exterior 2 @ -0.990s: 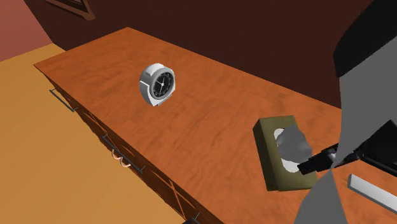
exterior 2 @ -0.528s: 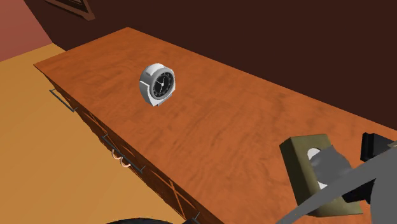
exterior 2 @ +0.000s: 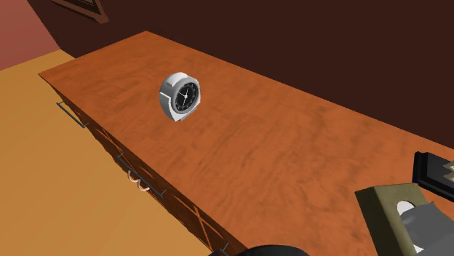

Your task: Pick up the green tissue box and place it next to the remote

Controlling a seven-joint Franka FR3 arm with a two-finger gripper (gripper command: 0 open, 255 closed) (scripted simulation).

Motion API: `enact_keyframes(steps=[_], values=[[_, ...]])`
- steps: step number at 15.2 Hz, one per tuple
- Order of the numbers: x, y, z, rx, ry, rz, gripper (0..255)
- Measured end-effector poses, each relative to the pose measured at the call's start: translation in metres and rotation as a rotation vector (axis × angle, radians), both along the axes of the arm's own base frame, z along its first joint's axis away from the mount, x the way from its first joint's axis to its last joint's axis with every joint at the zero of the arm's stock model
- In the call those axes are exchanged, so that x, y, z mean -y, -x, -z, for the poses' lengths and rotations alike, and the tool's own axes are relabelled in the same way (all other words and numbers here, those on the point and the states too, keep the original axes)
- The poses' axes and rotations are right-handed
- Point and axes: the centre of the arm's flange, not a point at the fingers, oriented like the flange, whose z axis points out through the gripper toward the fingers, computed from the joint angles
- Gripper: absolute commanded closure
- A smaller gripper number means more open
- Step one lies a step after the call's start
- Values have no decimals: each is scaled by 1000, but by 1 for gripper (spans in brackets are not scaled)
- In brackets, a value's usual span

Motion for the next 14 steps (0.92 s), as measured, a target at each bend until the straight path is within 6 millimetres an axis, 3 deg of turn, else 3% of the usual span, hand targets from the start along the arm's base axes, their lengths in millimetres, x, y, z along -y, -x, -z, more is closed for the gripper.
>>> enact_keyframes(steps=[8,14], values=[[40,96,24,0,0,0,255],[43,104,55,2,-1,-1,255]])
